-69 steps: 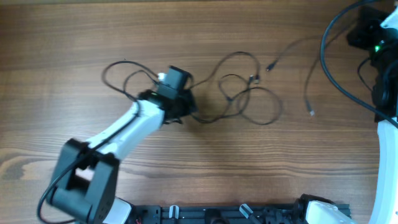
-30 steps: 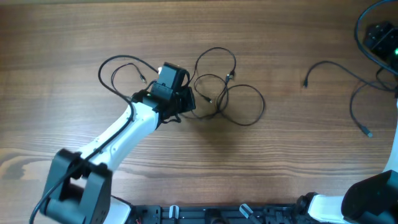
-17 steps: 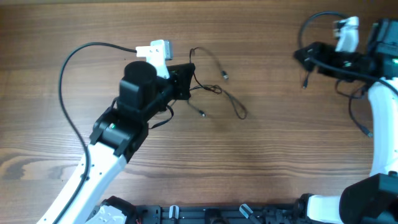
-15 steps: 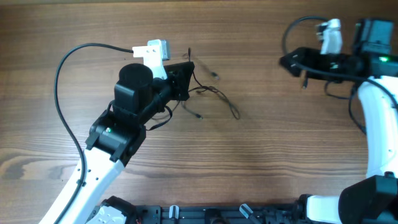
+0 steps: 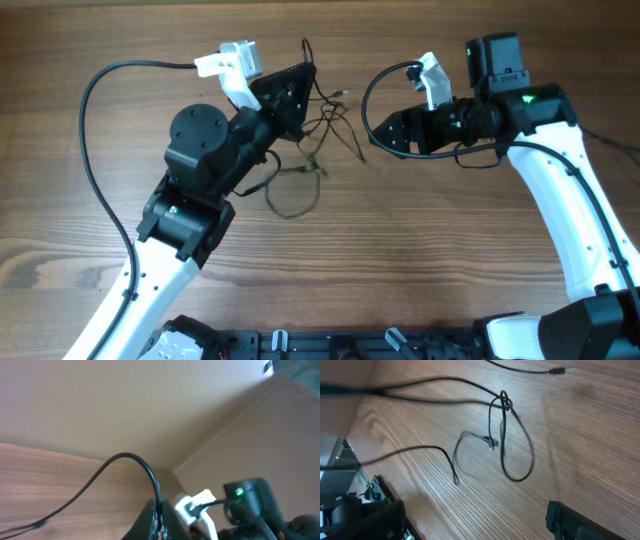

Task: Untangle cables

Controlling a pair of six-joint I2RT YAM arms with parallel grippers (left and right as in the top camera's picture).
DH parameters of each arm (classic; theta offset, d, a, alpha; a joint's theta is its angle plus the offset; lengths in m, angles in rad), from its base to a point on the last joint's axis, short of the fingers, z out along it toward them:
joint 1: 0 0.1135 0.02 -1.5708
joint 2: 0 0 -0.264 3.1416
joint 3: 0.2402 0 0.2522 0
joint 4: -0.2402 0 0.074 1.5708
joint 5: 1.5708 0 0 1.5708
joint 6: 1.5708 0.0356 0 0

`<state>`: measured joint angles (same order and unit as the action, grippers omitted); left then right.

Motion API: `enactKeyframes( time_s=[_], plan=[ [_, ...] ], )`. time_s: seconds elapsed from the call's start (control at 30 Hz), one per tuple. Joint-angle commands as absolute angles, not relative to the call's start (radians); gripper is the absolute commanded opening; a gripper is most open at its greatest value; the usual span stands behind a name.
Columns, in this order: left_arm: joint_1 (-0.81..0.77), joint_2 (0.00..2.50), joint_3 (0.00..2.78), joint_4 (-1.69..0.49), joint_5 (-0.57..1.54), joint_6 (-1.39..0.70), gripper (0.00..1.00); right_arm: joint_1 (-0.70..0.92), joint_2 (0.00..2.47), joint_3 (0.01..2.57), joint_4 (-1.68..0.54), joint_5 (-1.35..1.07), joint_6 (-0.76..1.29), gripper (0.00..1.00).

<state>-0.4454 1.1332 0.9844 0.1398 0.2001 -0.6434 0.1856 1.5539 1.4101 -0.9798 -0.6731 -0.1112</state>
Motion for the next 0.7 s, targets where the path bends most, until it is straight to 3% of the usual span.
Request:
enactKeyframes(
  time_s=[0.0,0.2,0.47,0.67],
  plan=[
    [-0.447,1.126,0.99,0.211,0.213,-0.8,0.04,0.194,1.554,1.4,-0.969,-0.69,-0.131,0.93],
    [-0.447,1.126,0.99,0.293,0.228,-0.947,0.04,0.2,1.554,1.399,-0.931,-0.703,-0.128,0.93],
    [-0.447,1.154,0.989,0.175,0.224,-0.92,0.04,0.204,1.554,1.399,-0.899,-0.9,-0.16,0.93],
    [-0.447,1.153,0.989,0.315,0.253,-0.926,0.04,0.205,1.554,1.399,-0.896,-0.863,-0.188,0.93]
  ],
)
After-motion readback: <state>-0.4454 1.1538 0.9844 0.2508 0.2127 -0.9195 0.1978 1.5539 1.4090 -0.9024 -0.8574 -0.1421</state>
